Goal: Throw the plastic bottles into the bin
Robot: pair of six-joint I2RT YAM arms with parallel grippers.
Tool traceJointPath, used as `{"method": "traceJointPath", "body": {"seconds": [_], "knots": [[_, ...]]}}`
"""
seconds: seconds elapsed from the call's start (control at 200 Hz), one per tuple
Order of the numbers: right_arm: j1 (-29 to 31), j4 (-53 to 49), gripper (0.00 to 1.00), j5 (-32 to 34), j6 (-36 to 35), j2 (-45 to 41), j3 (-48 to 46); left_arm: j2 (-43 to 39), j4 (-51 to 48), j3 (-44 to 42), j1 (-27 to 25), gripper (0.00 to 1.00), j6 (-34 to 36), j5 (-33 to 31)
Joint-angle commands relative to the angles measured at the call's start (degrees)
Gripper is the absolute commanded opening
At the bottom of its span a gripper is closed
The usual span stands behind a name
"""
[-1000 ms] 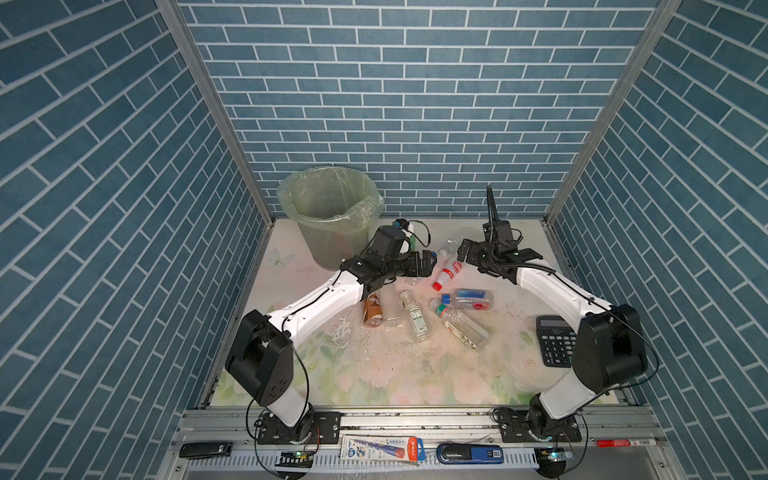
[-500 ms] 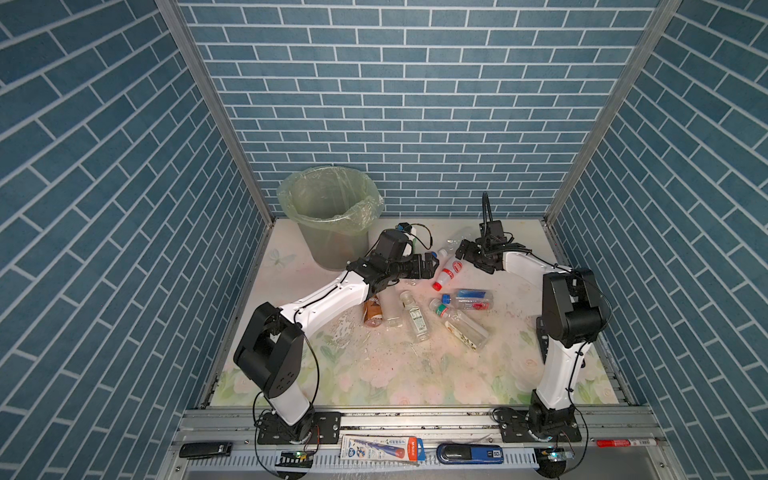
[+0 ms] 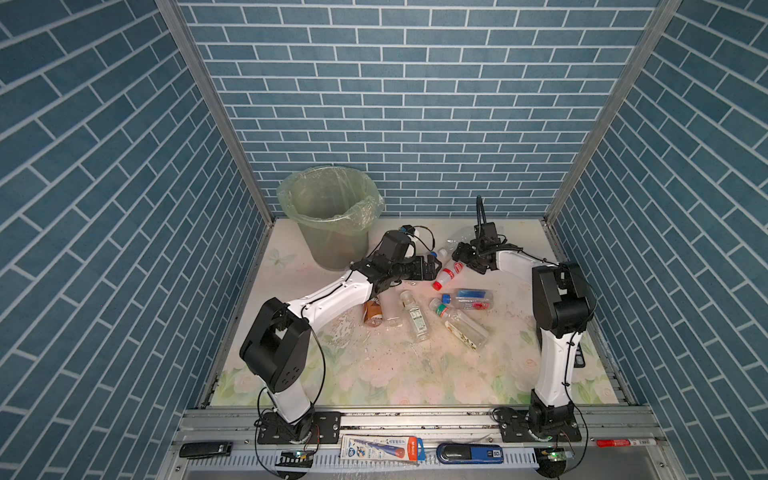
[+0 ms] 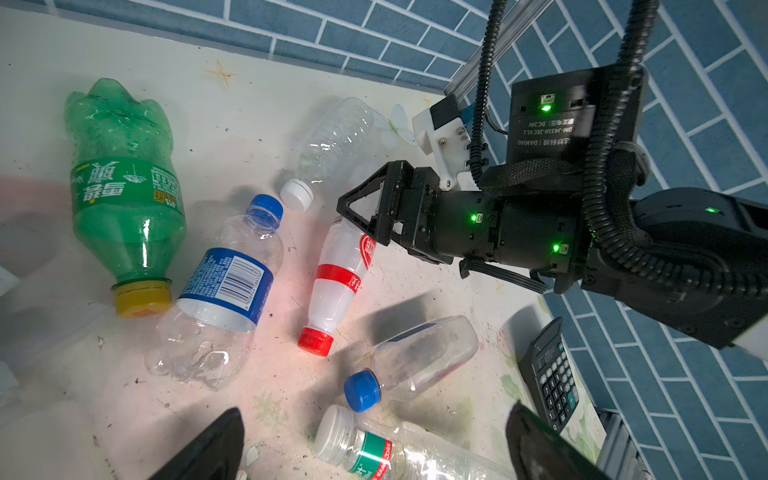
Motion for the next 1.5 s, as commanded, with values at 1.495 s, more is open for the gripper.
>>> {"method": "traceJointPath", "body": {"seconds": [1.495], "knots": [[-1.7,7.5,0.43,-2.3,7.8,-17.2,-3.2,11.1,-7.3,15.7,-2.2,0.99,1.9,2.1]]}}
